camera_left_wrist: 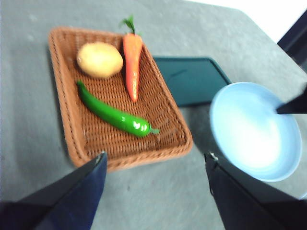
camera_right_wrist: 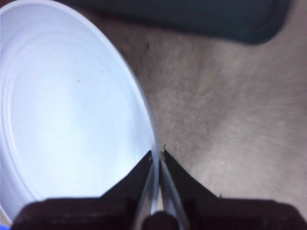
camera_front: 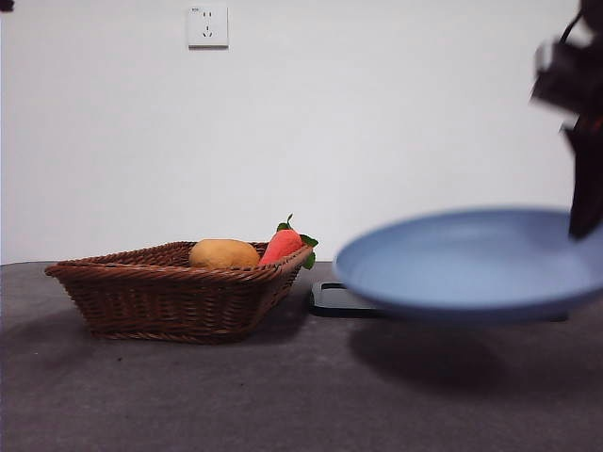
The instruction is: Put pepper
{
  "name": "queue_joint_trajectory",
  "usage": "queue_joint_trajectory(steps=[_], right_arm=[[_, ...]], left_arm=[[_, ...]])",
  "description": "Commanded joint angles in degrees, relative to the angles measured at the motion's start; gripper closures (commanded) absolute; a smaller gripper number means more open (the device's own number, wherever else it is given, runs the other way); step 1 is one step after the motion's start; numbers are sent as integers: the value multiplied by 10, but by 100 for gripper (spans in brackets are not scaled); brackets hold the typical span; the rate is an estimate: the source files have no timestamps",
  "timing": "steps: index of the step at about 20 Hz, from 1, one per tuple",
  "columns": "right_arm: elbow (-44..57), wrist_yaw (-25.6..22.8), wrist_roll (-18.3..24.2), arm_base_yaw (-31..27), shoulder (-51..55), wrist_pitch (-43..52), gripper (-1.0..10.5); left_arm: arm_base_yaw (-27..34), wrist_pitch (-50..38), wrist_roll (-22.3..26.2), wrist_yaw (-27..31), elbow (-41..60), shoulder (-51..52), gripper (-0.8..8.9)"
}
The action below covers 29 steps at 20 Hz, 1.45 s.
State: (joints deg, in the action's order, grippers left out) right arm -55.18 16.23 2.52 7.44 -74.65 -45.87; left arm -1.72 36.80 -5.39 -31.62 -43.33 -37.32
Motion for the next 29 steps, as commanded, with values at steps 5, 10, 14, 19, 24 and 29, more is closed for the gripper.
queue_joint_trajectory(steps=[5,10,14,19,24,29], right_arm=[[-22,-1,-43,1,164,1,941],[-48,-1,-53,1,231,4,941],[-51,-1,-52,1,245,4,941],[-51,-1,-43,1,245,4,941],[-51,4,-41,1,245,3,941],[-51,4,-40,1,245,2,941]], left_arm=[[-79,-12,-40,94,-89,-157,454],[-145,-11,-86,182,-193,-347,454],[-183,6,-118,223,-284,-492,454],[-210,37,-169,262,-353,-629,454],[-219,14,-210,264,-356,-686,454],[-219,-3,-232,272,-356,-713,454]])
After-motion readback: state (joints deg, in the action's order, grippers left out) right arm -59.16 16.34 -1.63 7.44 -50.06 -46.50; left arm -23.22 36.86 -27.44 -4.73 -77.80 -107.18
